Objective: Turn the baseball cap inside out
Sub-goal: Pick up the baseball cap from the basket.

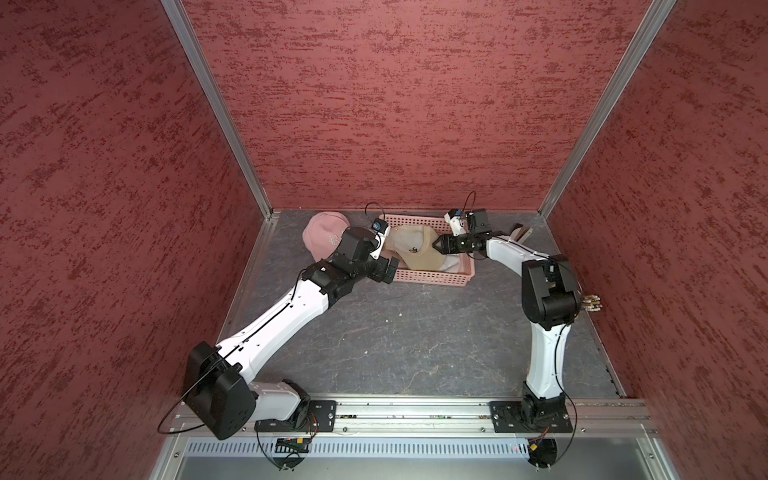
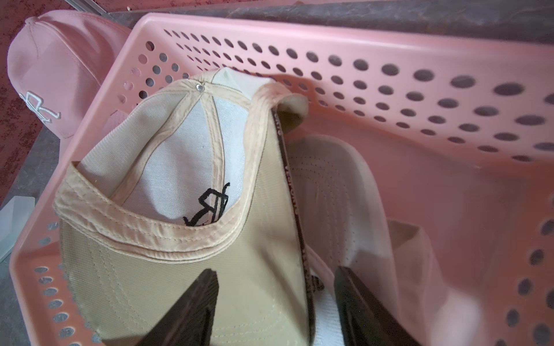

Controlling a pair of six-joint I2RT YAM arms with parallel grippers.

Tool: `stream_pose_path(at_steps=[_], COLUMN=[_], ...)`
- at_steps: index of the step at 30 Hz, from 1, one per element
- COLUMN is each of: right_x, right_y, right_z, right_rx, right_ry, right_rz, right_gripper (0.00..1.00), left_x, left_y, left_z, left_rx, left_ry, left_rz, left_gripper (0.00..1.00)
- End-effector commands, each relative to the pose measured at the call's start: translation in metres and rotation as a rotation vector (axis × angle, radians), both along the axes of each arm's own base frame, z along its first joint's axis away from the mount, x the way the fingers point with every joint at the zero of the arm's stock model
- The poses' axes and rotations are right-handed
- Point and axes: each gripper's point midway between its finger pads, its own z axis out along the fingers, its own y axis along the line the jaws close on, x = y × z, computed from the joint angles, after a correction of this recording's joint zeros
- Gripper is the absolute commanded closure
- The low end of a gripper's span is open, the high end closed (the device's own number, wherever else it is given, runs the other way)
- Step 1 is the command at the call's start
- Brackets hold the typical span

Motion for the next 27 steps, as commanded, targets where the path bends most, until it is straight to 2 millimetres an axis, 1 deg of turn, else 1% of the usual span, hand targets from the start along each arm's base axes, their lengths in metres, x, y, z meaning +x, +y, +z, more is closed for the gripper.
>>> stream_pose_path(at_steps=[1, 6, 10, 12, 14, 16, 18, 21, 23, 27], right_x=[0.011, 0.01, 0.008, 0.003, 0.001, -0.004, -0.011, -0.02, -0.024, -0.033], right_y=[0.008, 0.016, 0.02, 0.022, 0.021, 0.021, 0.023, 0.024, 0.024, 0.021], right_z=[0.014, 0.015, 0.022, 0.034, 0.051, 0.074, 0.101, 0.135, 0.149, 0.168], right_rx=[0.051, 0.09, 0.122, 0.143, 0.158, 0.182, 0.229, 0.299, 0.345, 0.447], right_ry=[-0.065, -0.075, -0.092, -0.118, -0.154, -0.186, -0.211, -0.223, -0.211, -0.176], right_rz=[0.048, 0.084, 0.099, 0.104, 0.1, 0.098, 0.094, 0.072, 0.045, -0.03], right_gripper=[0.39, 0.67, 0.82, 0.88, 0.91, 0.94, 0.96, 1.0, 1.0, 1.0], left_x=[0.002, 0.002, 0.002, 0.003, 0.003, 0.002, 0.001, 0.001, 0.001, -0.003], left_y=[0.003, 0.002, 0.002, 0.002, -0.001, -0.005, -0.012, -0.018, -0.023, -0.042], left_z=[0.01, 0.008, 0.011, 0.011, 0.012, 0.013, 0.014, 0.016, 0.018, 0.016], left_rx=[-0.017, -0.011, -0.012, -0.01, -0.009, -0.004, 0.04, 0.115, 0.154, 0.268], left_ry=[-0.025, -0.017, -0.022, -0.021, -0.019, -0.015, -0.031, -0.067, -0.09, -0.165], left_rz=[0.012, 0.008, 0.009, 0.01, -0.002, -0.021, -0.044, -0.049, -0.055, -0.095], left_gripper=[0.0, 0.0, 0.01, 0.01, 0.04, 0.05, 0.05, 0.04, 0.04, 0.02])
